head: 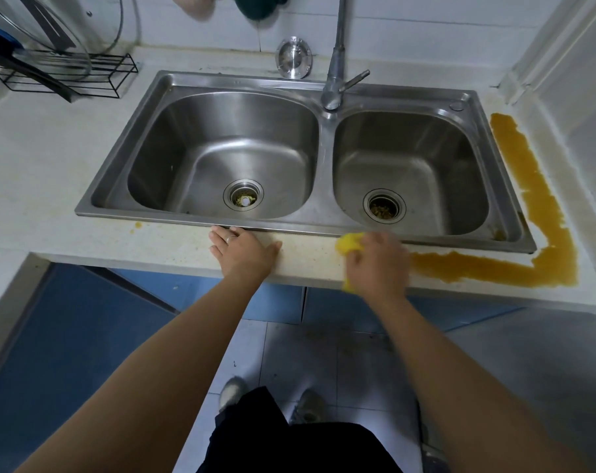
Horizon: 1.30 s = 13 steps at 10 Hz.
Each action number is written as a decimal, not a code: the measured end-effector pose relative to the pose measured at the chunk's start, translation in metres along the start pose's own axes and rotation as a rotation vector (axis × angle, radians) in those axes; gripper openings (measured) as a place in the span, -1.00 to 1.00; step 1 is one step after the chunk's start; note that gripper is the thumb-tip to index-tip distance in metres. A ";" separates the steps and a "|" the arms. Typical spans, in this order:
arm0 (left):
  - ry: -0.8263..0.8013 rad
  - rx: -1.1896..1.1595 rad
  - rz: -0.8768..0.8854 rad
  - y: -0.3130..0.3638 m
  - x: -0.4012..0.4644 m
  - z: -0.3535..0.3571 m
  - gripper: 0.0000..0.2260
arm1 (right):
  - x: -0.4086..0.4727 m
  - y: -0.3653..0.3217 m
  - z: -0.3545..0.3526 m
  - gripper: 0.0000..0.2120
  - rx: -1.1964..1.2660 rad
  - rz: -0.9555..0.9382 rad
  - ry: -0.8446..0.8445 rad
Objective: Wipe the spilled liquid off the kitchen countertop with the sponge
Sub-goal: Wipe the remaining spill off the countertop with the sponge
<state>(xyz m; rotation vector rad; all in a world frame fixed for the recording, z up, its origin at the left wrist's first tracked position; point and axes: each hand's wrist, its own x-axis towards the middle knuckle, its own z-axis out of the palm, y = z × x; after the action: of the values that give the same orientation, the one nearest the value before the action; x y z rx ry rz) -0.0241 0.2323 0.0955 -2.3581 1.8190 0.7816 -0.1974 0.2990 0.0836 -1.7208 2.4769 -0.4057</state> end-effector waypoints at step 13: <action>-0.014 0.014 0.021 0.012 -0.015 0.006 -0.15 | -0.003 0.007 0.000 -0.75 0.040 0.258 0.047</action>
<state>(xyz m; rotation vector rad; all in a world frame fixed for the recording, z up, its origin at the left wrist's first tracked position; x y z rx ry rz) -0.0401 0.2438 0.0996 -2.3227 1.8406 0.7836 -0.2024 0.3040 0.0819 -1.3677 2.6570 -0.4696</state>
